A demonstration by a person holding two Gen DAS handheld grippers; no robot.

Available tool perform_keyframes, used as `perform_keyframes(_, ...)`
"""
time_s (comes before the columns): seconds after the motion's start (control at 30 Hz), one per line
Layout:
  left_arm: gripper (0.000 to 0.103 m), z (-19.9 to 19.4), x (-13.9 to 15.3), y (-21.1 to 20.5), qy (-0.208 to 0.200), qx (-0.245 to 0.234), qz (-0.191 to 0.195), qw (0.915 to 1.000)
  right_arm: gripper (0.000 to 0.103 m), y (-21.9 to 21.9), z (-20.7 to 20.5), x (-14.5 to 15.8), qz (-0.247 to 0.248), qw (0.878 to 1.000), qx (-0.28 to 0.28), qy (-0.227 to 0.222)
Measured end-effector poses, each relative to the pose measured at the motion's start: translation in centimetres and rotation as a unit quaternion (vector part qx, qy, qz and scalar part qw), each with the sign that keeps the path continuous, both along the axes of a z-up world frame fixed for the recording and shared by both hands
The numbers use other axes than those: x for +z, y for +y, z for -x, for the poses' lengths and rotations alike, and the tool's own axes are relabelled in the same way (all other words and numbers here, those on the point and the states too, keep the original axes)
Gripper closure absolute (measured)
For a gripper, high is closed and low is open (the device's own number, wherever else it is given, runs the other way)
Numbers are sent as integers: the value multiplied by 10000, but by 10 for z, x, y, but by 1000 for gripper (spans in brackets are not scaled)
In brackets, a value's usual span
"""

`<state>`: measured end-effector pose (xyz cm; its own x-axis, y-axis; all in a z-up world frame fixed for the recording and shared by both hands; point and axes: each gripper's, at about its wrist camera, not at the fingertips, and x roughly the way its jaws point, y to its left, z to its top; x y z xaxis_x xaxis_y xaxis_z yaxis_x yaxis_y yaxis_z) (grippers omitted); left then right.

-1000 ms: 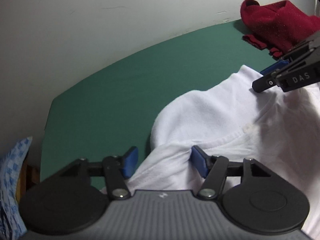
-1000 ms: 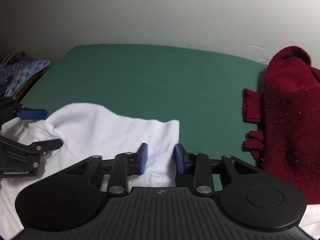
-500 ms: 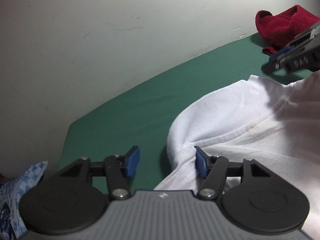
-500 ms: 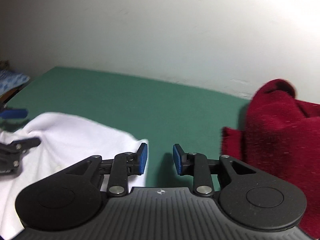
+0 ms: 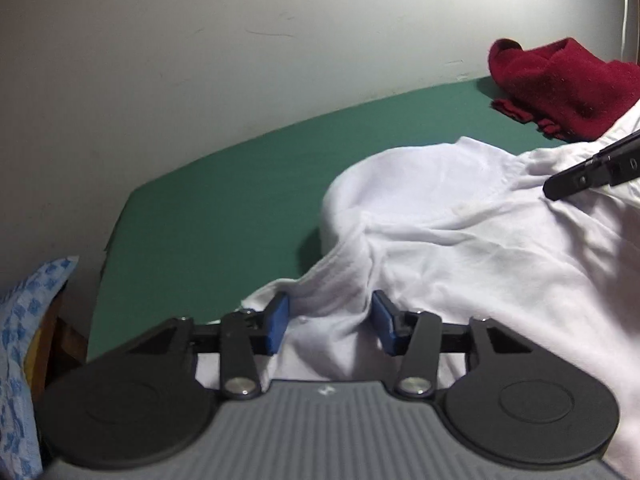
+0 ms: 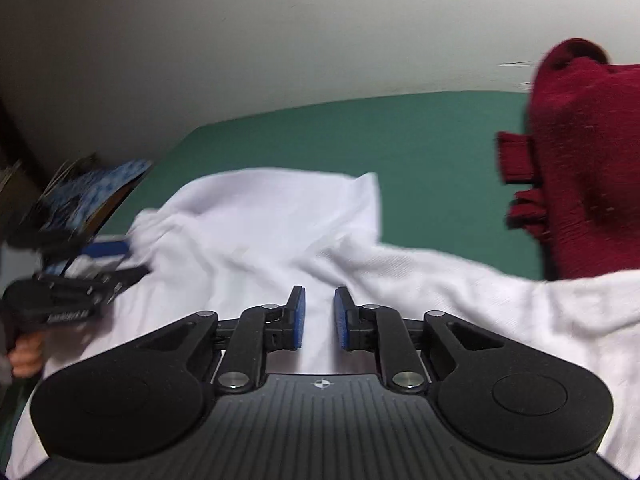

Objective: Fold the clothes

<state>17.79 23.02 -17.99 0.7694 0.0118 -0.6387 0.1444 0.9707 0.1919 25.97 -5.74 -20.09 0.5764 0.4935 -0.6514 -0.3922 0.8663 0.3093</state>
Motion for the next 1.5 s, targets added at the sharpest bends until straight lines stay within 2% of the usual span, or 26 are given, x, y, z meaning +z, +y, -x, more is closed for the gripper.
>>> perform_keyframes(0.07, 33, -2, -1, 13, -16, 166, 135, 9998, 103, -11, -5, -1, 3, 9994, -325, -89)
perform_keyframes(0.13, 32, -1, 0, 19, 3, 213, 62, 9998, 102, -21, -6, 0, -141, 9984, -533, -105)
perform_keyframes(0.17, 37, 1, 6, 18, -3, 169, 84, 9998, 95, -25, -1, 4, -416, 9980, -474, -12)
perform_keyframes(0.2, 42, 4, 12, 18, -11, 114, 116, 9999, 91, -29, 4, 7, -691, 9967, -414, 80)
perform_keyframes(0.23, 43, 9, 20, 15, -115, 31, 134, 9998, 91, -28, 11, 8, -762, 9966, -291, 138)
perform_keyframes(0.33, 39, 16, 26, 6, -352, -8, 2, 9994, 91, -7, 36, 6, -425, 9986, 251, 214)
perform_keyframes(0.37, 39, 14, 22, 6, -283, 25, -25, 9996, 91, -7, 42, 6, -345, 9989, 245, 190)
perform_keyframes(0.4, 39, 11, 16, 10, -171, 149, -123, 9997, 96, -12, 48, 6, -294, 9995, 69, 120)
perform_keyframes(0.47, 41, 7, 1, 19, 58, 426, -341, 9985, 97, -23, 59, 8, -192, 9994, -282, -20)
perform_keyframes(0.5, 39, 9, 1, 22, 41, 531, -355, 9979, 95, -28, 65, 8, -141, 9988, -457, -90)
perform_keyframes(0.53, 40, 12, 1, 26, 2, 631, -353, 9974, 85, -34, 71, 9, -90, 9978, -632, -160)
perform_keyframes(0.57, 45, 15, 5, 28, -10, 692, -282, 9972, 85, -39, 76, 10, -39, 9965, -807, -230)
perform_keyframes(0.6, 44, 20, 9, 29, -51, 722, -202, 9972, 84, -44, 86, 10, -37, 9963, -830, -210)
perform_keyframes(0.63, 44, 27, 14, 26, -124, 688, -204, 9973, 80, -49, 99, 10, -78, 9973, -719, -110)
perform_keyframes(0.7, 44, 43, 24, 15, -298, 512, -264, 9979, 79, -56, 126, 8, 160, 9969, -767, -2)
perform_keyframes(0.73, 42, 53, 30, 7, -397, 366, -314, 9980, 77, -63, 139, 8, 320, 9951, -936, -64)
perform_keyframes(0.8, 35, 70, 37, -12, -453, 19, -240, 9987, 79, -83, 161, 10, 507, 9881, -1452, -72)
perform_keyframes(0.93, 33, 99, 43, -51, -375, -662, 51, 9971, 76, -126, 197, 20, 196, 9712, -2376, 30)
perform_keyframes(1.0, 33, 111, 38, -71, -190, -963, 231, 9949, 74, -139, 207, 21, 286, 9592, -2812, 92)
perform_keyframes(1.13, 33, 134, 25, -109, 178, -1264, 433, 9909, 73, -162, 208, 16, 232, 9465, -3218, 104)
perform_keyframes(1.2, 33, 147, 19, -124, 298, -1310, 489, 9897, 71, -167, 197, 11, 188, 9462, -3230, 79)
perform_keyframes(1.3, 33, 160, 14, -143, 427, -1223, 490, 9904, 67, -176, 178, 5, -131, 9462, -3232, -9)
perform_keyframes(1.4, 32, 162, 10, -154, 598, -1045, 573, 9911, 69, -179, 161, 3, -332, 9499, -3109, -30)
perform_keyframes(1.43, 32, 162, 9, -158, 622, -979, 548, 9917, 86, -180, 157, 2, -377, 9521, -3034, -12)
perform_keyframes(1.47, 32, 163, 10, -162, 615, -898, 505, 9928, 97, -182, 153, 2, -422, 9543, -2959, 6)
perform_keyframes(1.5, 32, 164, 11, -165, 603, -814, 459, 9938, 100, -183, 149, 1, -466, 9564, -2883, 24)
